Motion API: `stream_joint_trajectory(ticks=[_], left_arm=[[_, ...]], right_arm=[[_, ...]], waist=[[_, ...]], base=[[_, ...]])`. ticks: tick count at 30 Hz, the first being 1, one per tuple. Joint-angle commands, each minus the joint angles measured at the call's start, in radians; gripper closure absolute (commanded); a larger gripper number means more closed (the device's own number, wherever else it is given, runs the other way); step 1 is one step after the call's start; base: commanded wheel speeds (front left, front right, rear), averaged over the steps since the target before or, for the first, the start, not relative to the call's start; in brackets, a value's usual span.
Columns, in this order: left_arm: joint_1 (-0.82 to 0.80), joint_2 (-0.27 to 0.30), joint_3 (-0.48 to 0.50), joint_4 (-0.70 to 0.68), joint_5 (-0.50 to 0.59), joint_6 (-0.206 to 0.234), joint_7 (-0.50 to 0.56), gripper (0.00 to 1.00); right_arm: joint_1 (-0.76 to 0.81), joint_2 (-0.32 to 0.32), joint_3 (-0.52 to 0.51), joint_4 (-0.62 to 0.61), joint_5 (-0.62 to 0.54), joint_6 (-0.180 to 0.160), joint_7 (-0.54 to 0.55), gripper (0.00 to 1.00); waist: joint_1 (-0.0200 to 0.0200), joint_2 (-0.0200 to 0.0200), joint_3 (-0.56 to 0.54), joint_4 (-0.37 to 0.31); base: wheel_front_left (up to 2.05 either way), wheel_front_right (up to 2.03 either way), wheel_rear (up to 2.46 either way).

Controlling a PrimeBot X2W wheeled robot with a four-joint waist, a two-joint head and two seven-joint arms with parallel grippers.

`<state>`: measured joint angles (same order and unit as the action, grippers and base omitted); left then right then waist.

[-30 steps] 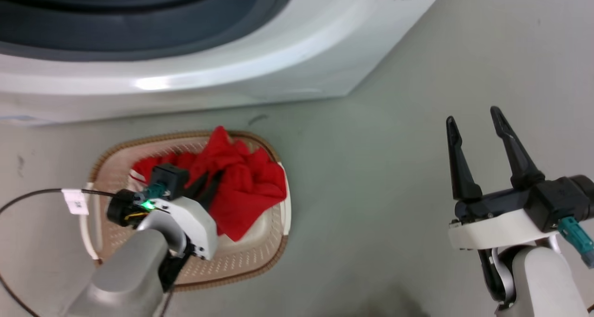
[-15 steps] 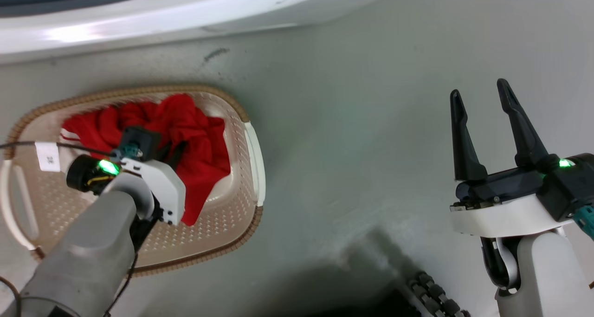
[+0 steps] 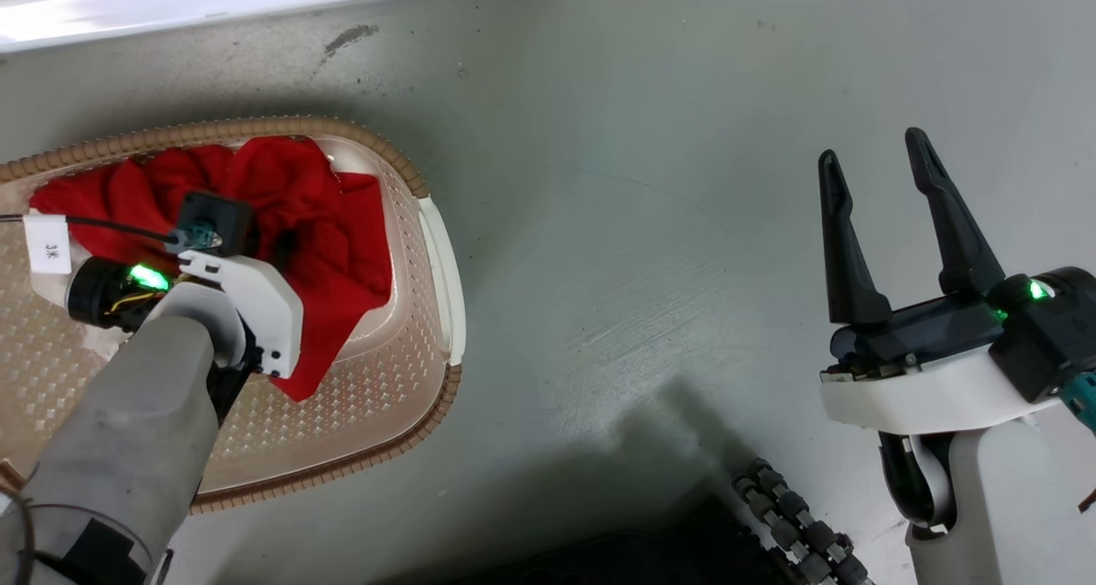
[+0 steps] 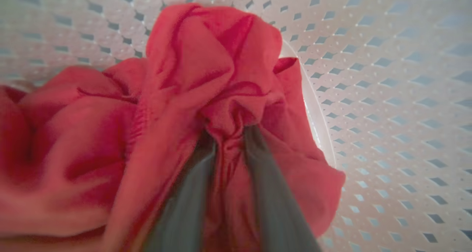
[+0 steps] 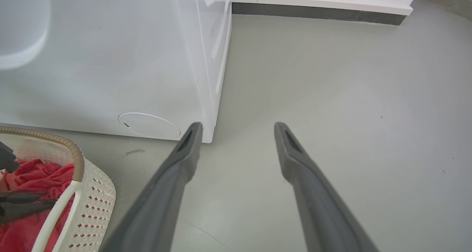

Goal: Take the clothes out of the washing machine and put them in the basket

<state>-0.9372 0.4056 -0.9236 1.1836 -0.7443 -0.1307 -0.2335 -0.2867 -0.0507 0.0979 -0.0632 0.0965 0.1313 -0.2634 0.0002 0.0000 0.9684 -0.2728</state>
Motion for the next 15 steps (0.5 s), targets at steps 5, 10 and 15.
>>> stream_joint_trajectory(ticks=[5,10,15], left_arm=[[-0.005,-0.025,-0.013,0.024,-0.002,0.001,-0.020,0.00],[0.029,-0.039,-0.008,0.013,-0.016,0.001,-0.031,0.00],[0.074,-0.035,0.032,-0.060,-0.003,0.001,-0.034,0.00]], right_arm=[[-0.026,0.001,-0.020,0.009,-0.005,-0.001,-0.002,0.00],[-0.021,0.001,-0.026,0.024,-0.017,-0.001,-0.002,0.00],[0.000,0.001,-0.055,0.051,-0.039,-0.001,-0.002,0.00]], waist=[[-0.0002,0.0000,-0.039,0.010],[-0.0002,0.0000,-0.117,0.026],[-0.0002,0.0000,-0.238,0.055]], base=[[0.00,0.00,0.00],[0.00,0.00,0.00],[0.00,0.00,0.00]])
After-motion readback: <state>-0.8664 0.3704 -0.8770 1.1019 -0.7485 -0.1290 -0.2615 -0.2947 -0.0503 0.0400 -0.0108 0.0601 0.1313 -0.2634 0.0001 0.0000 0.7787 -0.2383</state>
